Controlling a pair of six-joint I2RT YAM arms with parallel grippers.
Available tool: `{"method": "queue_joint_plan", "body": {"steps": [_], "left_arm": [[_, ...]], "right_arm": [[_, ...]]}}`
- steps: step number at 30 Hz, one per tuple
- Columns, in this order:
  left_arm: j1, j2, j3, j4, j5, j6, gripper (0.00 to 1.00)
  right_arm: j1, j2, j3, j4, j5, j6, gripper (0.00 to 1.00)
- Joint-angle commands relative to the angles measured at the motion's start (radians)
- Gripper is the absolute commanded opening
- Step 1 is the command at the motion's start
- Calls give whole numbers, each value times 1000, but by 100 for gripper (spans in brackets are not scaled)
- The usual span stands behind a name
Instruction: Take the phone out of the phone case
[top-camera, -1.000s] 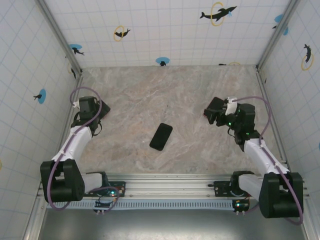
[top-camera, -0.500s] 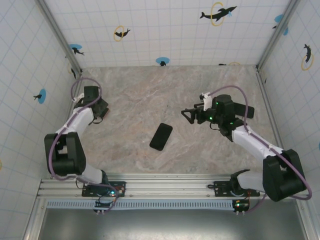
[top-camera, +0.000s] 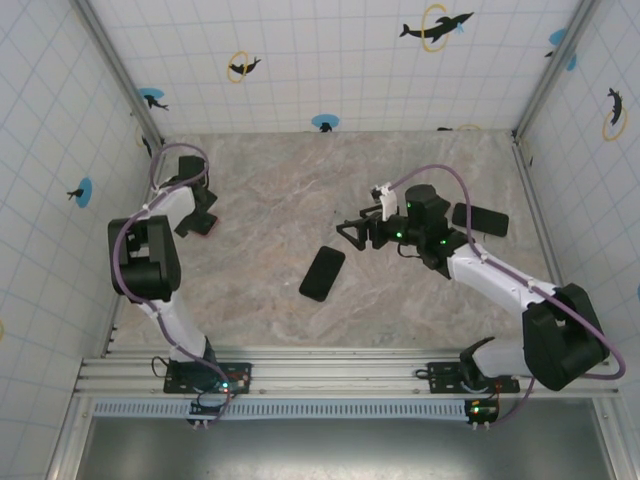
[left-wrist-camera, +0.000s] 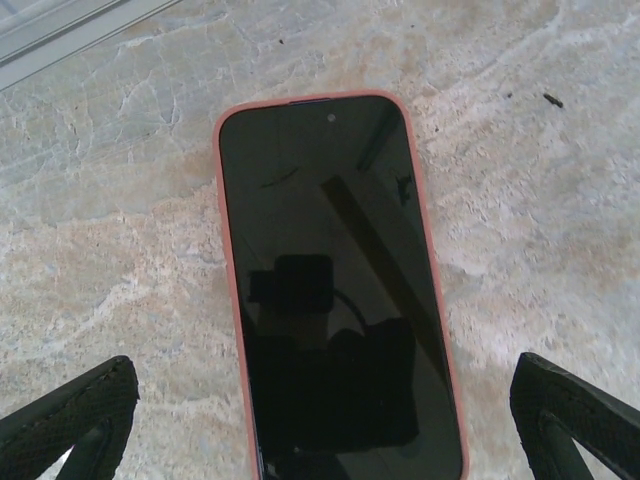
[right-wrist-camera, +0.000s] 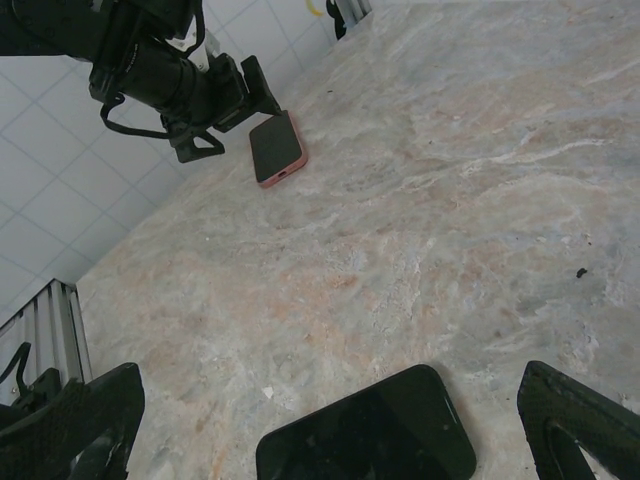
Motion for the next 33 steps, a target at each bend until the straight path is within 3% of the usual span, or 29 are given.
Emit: {"method": "queue_joint_plan", "body": {"steps": [1, 16, 33], "left_arm": [[16, 39, 53, -51, -35, -76, 98], [18, 210, 205, -142, -53, -137, 98], [21, 249, 166, -152, 8, -178, 89]], "right_arm": [[6, 10, 33, -2, 13, 7, 98], [0, 83, 62, -22, -20, -29, 98], [-32, 117, 69, -27, -29, -7, 98]]}}
